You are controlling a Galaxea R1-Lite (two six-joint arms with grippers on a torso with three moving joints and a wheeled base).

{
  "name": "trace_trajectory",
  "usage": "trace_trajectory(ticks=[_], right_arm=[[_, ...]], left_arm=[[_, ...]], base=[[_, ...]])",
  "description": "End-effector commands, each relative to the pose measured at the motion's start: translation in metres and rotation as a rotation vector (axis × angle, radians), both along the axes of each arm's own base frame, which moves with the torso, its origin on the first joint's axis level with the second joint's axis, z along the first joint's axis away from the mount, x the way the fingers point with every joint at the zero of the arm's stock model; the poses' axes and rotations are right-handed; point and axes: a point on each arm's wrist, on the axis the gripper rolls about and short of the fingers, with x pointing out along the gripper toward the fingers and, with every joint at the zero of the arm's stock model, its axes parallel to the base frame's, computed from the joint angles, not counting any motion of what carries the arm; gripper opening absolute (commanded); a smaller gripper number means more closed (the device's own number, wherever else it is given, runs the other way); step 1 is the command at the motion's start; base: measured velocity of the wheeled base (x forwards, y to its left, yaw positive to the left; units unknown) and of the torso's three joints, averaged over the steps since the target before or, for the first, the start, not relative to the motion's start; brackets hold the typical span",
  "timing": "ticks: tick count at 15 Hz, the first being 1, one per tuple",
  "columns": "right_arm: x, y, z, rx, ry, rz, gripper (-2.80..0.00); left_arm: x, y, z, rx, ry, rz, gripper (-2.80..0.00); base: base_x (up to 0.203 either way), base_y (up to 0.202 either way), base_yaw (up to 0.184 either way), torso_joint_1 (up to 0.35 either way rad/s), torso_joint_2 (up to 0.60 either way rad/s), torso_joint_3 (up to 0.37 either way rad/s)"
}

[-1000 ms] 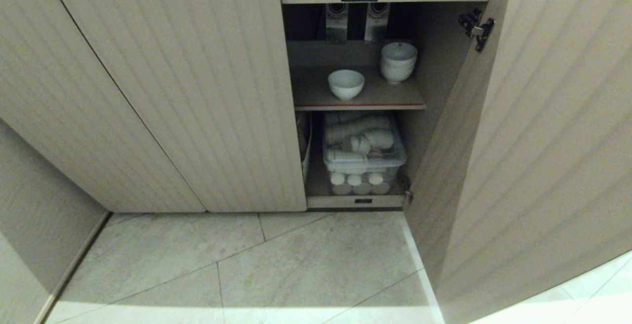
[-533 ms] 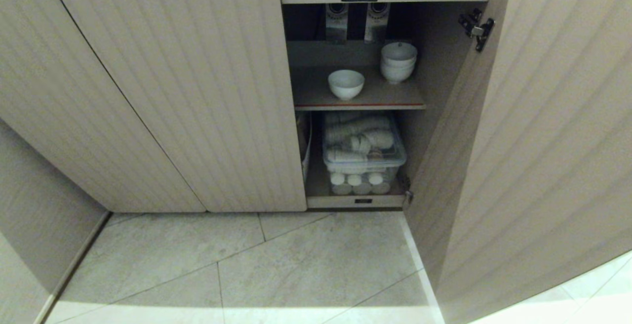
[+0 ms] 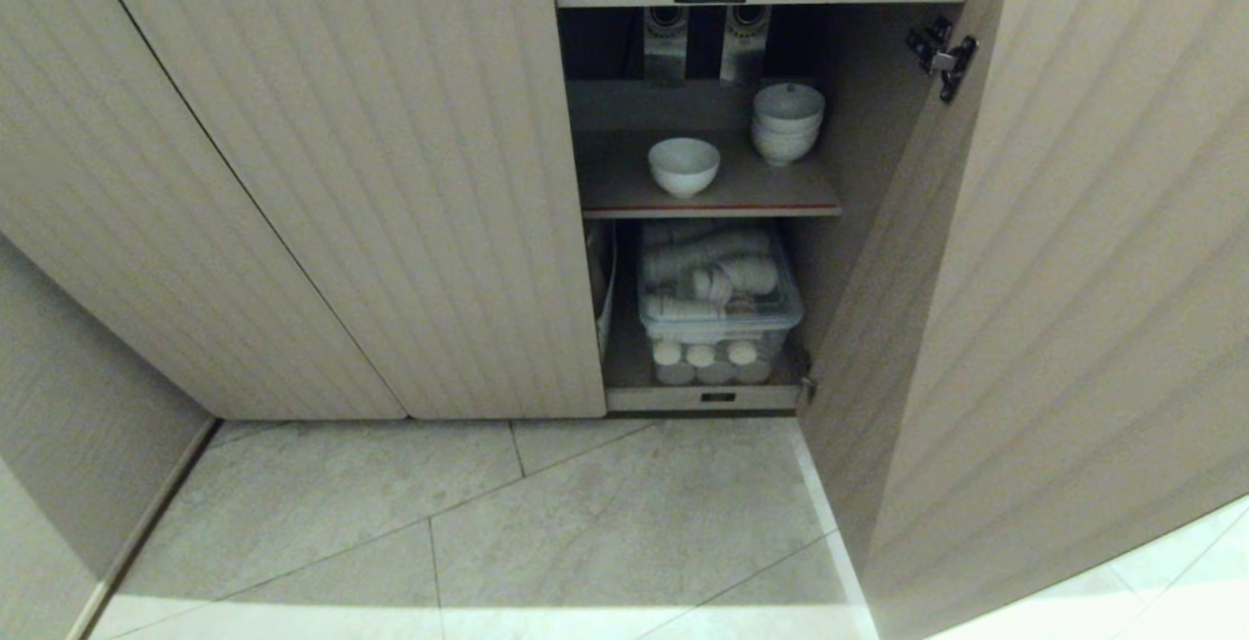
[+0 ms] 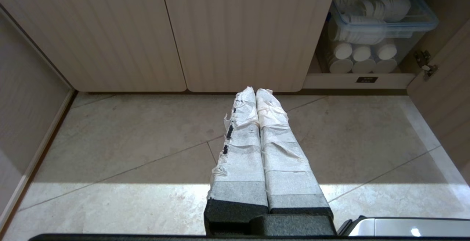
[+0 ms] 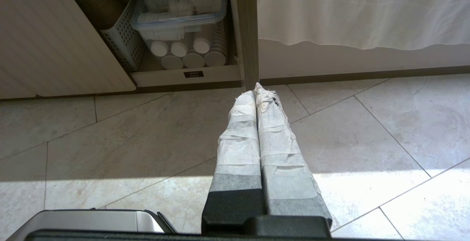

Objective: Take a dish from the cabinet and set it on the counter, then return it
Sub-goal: Take the bowl from the cabinet

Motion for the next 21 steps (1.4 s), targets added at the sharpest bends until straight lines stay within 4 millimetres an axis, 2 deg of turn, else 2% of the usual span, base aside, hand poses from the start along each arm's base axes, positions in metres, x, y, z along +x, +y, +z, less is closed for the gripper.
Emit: trace_trajectory(ticks=[1, 21], right_arm=[[0.0001, 0.0, 0.0, 0.0, 0.001, 0.001, -2.8], [0.0001, 0.0, 0.0, 0.0, 0.001, 0.001, -2.8]], left_arm=[[0.0, 0.0, 0.0, 0.0, -0.001, 0.0, -2.8], [0.0, 0.0, -0.0001, 0.0, 0.001, 0.002, -2.8]], base=[[0.0, 0.0, 0.0, 0.0, 0.0, 0.0], [0.0, 0.0, 0.0, 0.0, 0.0, 0.0]])
